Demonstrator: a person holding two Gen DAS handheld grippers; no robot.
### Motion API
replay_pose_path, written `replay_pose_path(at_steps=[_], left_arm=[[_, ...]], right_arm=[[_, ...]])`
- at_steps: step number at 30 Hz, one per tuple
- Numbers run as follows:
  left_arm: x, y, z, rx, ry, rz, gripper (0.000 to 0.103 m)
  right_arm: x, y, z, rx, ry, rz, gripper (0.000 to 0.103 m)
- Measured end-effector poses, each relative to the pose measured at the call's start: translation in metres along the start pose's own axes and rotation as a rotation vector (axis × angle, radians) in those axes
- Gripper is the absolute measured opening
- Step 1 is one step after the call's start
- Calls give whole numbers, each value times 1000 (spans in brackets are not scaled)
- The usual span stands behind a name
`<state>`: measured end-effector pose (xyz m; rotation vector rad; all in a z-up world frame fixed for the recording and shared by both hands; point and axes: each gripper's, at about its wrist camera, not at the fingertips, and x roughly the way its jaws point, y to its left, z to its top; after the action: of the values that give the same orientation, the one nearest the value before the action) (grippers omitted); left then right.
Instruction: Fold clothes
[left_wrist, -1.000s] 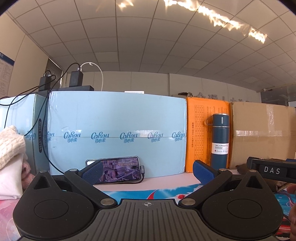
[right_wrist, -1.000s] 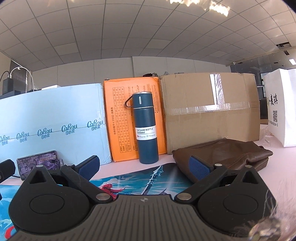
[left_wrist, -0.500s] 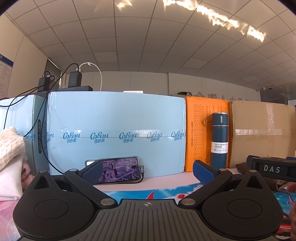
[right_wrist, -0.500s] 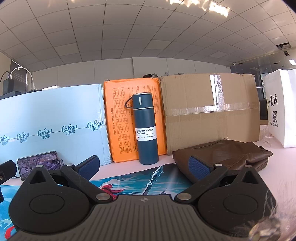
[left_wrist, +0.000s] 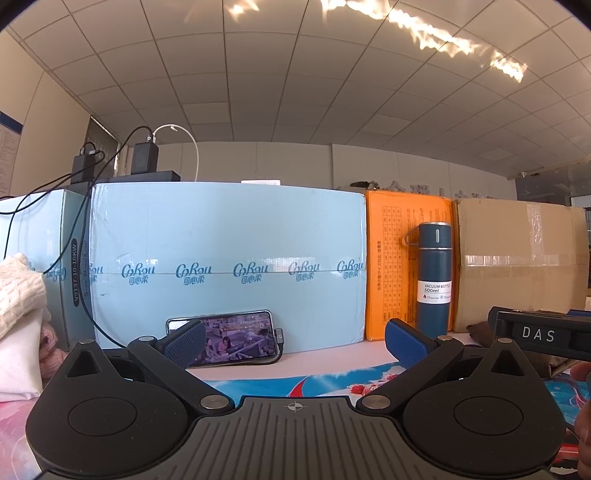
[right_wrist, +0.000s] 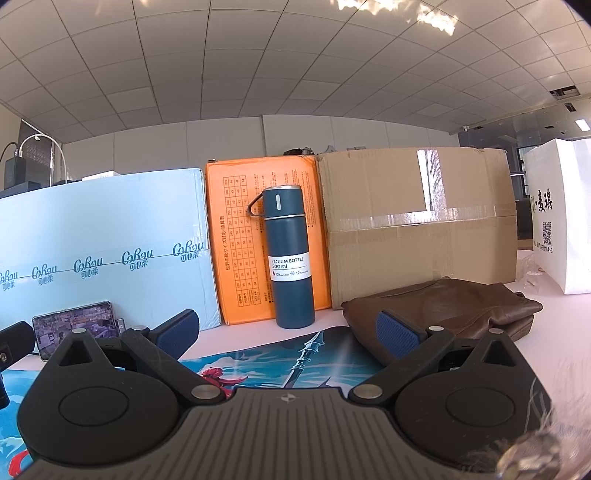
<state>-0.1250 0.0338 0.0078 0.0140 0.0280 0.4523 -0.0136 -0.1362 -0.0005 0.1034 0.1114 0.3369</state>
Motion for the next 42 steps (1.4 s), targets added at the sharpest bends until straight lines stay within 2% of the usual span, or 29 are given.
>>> replay_pose_path(at_steps=[42], left_arm=[[-1, -1, 1, 1, 1, -11, 103]], right_arm=[[1, 0, 0, -2, -2, 5, 103]])
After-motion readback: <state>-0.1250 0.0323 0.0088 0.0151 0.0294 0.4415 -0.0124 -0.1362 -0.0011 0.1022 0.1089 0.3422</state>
